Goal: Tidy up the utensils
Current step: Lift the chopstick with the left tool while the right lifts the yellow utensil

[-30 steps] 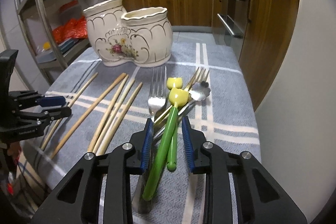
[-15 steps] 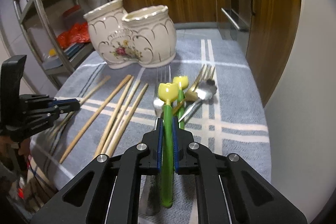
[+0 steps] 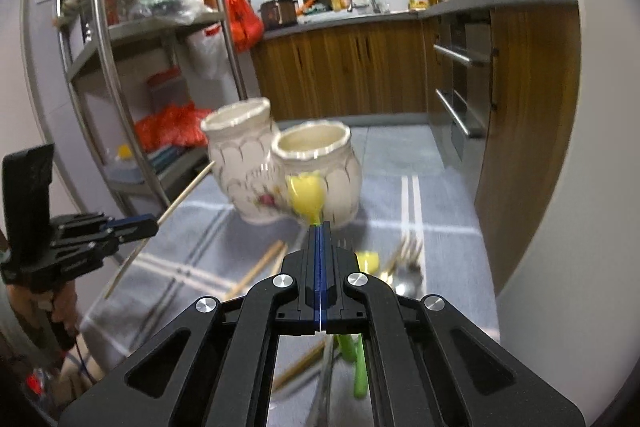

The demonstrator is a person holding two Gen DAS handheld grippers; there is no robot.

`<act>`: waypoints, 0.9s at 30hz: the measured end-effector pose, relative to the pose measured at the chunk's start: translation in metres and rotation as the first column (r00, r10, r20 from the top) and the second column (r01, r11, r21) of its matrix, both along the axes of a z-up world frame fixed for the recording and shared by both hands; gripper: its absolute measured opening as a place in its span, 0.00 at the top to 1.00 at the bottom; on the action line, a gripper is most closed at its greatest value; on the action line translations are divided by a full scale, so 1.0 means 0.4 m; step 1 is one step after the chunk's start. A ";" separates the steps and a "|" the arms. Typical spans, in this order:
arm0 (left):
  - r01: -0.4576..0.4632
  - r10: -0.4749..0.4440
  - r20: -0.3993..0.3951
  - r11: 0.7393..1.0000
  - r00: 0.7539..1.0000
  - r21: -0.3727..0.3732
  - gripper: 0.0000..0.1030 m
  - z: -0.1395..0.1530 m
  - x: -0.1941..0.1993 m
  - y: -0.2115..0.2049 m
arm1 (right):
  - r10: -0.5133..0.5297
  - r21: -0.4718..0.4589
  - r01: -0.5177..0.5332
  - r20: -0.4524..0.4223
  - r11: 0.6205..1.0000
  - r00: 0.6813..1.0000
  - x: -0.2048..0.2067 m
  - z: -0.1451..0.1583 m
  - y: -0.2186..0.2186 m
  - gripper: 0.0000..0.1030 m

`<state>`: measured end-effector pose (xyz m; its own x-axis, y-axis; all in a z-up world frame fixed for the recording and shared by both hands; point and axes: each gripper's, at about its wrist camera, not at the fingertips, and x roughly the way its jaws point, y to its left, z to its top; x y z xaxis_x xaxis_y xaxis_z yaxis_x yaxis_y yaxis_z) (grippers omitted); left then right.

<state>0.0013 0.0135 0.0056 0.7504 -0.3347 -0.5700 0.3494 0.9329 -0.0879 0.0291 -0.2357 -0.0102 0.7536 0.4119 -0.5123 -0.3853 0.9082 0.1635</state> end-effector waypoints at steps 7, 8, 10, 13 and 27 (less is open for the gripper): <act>0.011 -0.011 0.005 1.000 1.000 0.020 0.95 0.017 -0.006 -0.008 | 0.034 -0.081 -0.044 -0.118 0.996 0.992 0.046 -0.050 0.031 0.98; 0.011 -0.011 -0.001 1.000 1.000 0.019 0.95 0.010 -0.008 -0.004 | 0.042 -0.103 -0.056 -0.135 0.993 0.990 0.047 -0.064 0.038 0.92; 0.013 -0.013 -0.017 1.000 1.000 0.013 0.95 -0.006 -0.008 -0.001 | 0.058 -0.152 -0.084 -0.167 0.985 0.984 0.051 -0.093 0.055 0.76; 0.016 -0.015 -0.035 1.000 0.999 0.012 0.95 -0.020 -0.007 -0.004 | 0.107 -0.218 -0.144 -0.172 0.965 0.979 0.047 -0.113 0.090 0.74; 0.029 -0.029 -0.043 0.999 0.999 0.013 0.95 -0.017 -0.006 -0.003 | 0.268 -0.314 -0.383 -0.353 0.869 0.897 0.146 -0.149 0.168 0.81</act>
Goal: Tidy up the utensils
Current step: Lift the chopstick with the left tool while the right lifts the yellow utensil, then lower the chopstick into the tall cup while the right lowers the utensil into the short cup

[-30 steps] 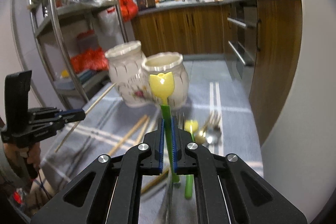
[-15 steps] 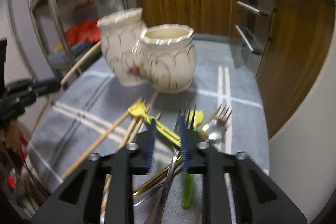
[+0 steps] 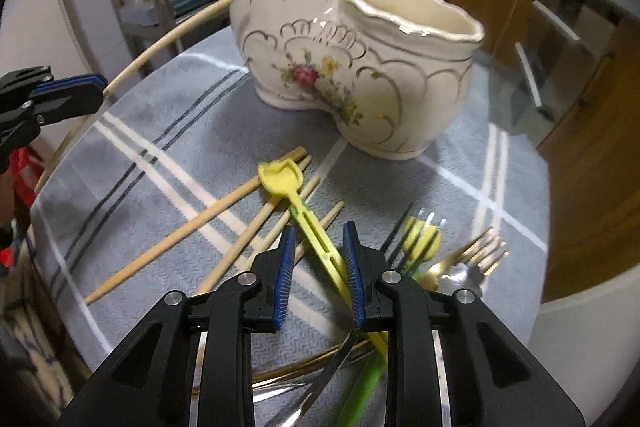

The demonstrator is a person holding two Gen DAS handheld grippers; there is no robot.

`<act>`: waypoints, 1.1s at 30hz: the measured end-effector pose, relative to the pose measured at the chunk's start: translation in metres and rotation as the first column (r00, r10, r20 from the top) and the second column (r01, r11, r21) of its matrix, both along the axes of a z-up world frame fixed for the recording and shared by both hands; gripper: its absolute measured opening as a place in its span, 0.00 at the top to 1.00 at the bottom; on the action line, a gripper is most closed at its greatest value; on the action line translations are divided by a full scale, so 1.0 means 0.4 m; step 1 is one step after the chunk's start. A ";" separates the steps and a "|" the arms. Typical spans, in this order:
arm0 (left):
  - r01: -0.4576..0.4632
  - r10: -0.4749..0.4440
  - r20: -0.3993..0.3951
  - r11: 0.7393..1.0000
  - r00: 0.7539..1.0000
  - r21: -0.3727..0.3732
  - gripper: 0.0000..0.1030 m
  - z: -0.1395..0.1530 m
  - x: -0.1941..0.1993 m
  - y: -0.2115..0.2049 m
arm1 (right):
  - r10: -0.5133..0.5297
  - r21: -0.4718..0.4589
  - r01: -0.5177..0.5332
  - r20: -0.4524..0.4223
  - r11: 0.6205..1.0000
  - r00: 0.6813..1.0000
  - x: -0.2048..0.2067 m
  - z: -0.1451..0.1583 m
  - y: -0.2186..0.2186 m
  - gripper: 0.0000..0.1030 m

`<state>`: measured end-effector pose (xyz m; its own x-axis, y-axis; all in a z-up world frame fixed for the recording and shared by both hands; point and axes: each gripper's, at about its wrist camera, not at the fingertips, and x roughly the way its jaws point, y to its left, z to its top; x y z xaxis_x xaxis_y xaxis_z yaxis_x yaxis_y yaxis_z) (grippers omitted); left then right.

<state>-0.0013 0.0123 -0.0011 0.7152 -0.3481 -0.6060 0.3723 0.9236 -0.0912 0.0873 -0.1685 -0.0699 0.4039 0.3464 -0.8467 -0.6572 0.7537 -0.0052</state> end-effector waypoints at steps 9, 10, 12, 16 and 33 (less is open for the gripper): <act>0.025 -0.023 0.069 0.999 0.997 -0.024 0.95 0.031 -0.009 0.005 | 0.033 0.091 -0.038 0.064 0.995 0.997 -0.051 0.065 -0.020 0.90; 0.032 -0.029 0.093 0.999 0.995 -0.028 0.95 0.042 -0.012 0.005 | 0.030 0.130 -0.041 0.086 0.991 0.996 -0.059 0.087 -0.033 0.90; 0.035 -0.030 0.135 0.999 0.990 -0.035 0.95 0.067 -0.012 0.008 | 0.008 0.186 -0.032 0.128 0.982 0.992 -0.064 0.127 -0.051 0.90; 0.023 -0.006 0.215 0.997 0.977 -0.076 0.95 0.127 0.022 0.016 | -0.078 0.315 0.005 0.219 0.949 0.973 -0.044 0.216 -0.076 0.90; -0.088 0.181 0.259 0.938 0.949 -0.334 0.95 0.215 0.366 0.004 | -0.462 0.698 0.309 0.035 0.646 0.886 0.256 0.218 -0.111 0.90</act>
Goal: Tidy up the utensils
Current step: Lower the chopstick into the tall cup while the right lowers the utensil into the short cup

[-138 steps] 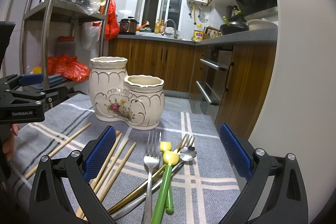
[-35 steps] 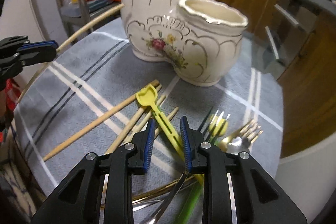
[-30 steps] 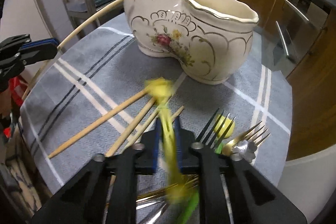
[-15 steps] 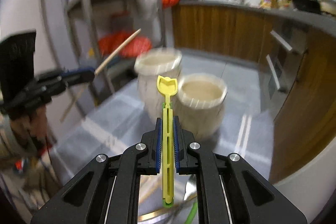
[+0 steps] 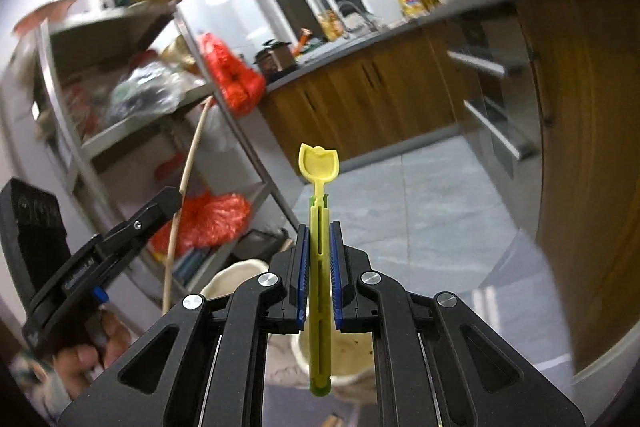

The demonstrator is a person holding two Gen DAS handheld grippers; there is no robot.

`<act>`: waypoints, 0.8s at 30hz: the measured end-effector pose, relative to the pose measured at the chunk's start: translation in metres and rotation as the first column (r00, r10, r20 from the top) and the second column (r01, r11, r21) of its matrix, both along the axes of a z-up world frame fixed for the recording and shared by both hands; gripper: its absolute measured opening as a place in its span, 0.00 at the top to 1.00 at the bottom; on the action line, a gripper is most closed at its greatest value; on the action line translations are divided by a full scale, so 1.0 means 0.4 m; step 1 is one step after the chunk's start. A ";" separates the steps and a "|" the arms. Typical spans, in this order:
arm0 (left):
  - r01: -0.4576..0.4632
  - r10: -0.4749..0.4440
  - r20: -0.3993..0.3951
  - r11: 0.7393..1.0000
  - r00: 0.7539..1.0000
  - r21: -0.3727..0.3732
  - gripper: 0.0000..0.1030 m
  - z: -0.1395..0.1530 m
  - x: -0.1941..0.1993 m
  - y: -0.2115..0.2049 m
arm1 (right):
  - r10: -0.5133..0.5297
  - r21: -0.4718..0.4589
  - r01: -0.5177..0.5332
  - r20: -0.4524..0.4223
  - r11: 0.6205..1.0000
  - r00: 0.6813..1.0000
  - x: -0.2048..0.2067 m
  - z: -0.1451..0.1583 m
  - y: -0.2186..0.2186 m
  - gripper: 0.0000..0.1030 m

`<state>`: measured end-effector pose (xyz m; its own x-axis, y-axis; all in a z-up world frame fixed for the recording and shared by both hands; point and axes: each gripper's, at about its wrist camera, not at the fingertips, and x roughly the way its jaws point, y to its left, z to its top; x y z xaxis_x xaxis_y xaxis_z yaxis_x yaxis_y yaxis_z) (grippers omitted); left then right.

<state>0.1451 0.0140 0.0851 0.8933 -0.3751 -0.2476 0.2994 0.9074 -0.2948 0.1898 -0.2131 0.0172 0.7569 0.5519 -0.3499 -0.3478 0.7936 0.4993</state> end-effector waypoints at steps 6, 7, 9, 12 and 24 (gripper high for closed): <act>-0.060 0.061 -0.023 0.998 0.998 0.019 0.95 -0.039 0.056 -0.015 | -0.091 -0.008 0.091 0.038 0.996 0.995 0.010 -0.028 0.016 0.90; -0.064 0.065 -0.022 0.997 0.998 0.030 0.95 -0.045 0.056 -0.019 | -0.106 -0.027 0.107 0.055 0.994 0.993 0.009 -0.030 0.021 0.90; -0.069 0.070 -0.012 0.996 0.997 0.064 0.95 -0.058 0.051 -0.033 | -0.119 -0.061 0.124 0.080 0.990 0.990 0.008 -0.036 0.034 0.90; -0.069 0.069 0.000 0.991 0.998 0.115 0.95 -0.074 0.035 -0.048 | -0.129 -0.141 0.143 0.107 0.980 0.986 0.008 -0.055 0.064 0.90; -0.035 0.040 -0.015 0.970 0.999 0.240 0.95 -0.105 -0.042 -0.057 | -0.083 -0.308 0.120 0.130 0.944 0.988 -0.083 -0.077 0.080 0.90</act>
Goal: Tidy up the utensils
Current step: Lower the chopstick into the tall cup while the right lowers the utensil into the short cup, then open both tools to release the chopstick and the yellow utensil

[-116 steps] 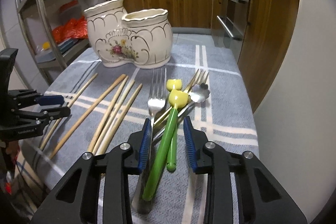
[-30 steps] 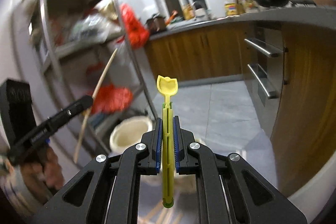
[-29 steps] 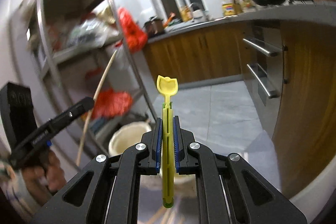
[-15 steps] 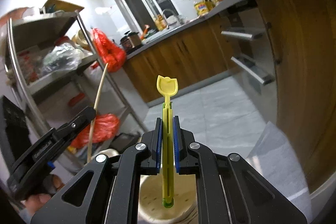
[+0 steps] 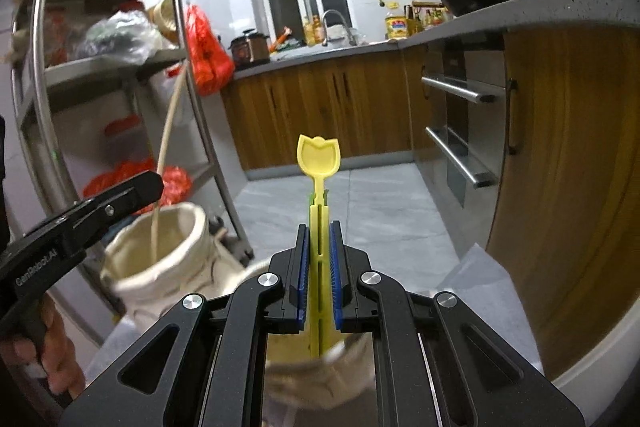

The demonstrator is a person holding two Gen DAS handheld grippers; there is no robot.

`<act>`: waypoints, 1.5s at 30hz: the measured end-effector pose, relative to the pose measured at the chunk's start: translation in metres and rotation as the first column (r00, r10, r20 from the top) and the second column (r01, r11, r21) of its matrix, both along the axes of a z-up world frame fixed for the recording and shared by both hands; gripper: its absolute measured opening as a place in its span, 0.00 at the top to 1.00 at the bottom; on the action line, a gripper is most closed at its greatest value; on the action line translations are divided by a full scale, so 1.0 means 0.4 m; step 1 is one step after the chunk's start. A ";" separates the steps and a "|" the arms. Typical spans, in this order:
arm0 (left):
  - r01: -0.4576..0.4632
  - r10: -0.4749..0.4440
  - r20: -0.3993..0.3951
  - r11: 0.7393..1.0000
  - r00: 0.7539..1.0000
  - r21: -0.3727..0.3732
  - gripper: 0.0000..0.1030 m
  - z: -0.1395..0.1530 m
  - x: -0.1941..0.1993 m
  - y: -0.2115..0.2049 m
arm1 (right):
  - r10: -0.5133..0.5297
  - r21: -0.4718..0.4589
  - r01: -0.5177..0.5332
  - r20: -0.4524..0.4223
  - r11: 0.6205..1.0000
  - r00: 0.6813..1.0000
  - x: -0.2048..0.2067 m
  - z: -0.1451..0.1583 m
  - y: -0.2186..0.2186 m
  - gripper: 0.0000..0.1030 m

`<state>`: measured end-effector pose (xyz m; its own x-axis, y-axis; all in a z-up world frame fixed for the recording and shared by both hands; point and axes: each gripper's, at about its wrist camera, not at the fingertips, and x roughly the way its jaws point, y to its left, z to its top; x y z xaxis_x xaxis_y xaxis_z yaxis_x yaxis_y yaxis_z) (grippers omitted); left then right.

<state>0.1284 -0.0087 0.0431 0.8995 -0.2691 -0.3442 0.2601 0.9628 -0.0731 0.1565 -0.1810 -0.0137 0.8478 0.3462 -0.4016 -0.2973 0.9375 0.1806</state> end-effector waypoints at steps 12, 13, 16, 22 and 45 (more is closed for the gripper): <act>-0.036 0.037 -0.033 0.999 0.999 0.027 0.92 -0.005 -0.018 0.009 | 0.027 -0.011 -0.027 -0.042 1.000 0.999 -0.015 -0.006 0.004 0.83; -0.040 0.041 -0.031 0.999 0.999 0.028 0.89 -0.002 -0.020 0.009 | 0.027 -0.008 -0.027 -0.042 1.000 0.999 -0.017 -0.006 0.003 0.81; -0.051 0.051 -0.023 0.998 0.998 0.023 0.70 0.010 -0.028 0.014 | 0.023 0.003 -0.023 -0.036 1.000 0.999 -0.028 0.001 -0.007 0.71; -0.063 0.063 0.004 0.998 0.998 -0.005 0.40 0.037 -0.067 0.032 | 0.020 0.013 -0.020 -0.004 1.000 1.000 -0.065 0.026 -0.034 0.41; -0.054 0.055 0.084 0.998 0.995 -0.018 0.05 0.102 -0.241 0.051 | -0.127 -0.030 0.132 0.123 0.991 0.984 -0.246 0.117 -0.173 0.05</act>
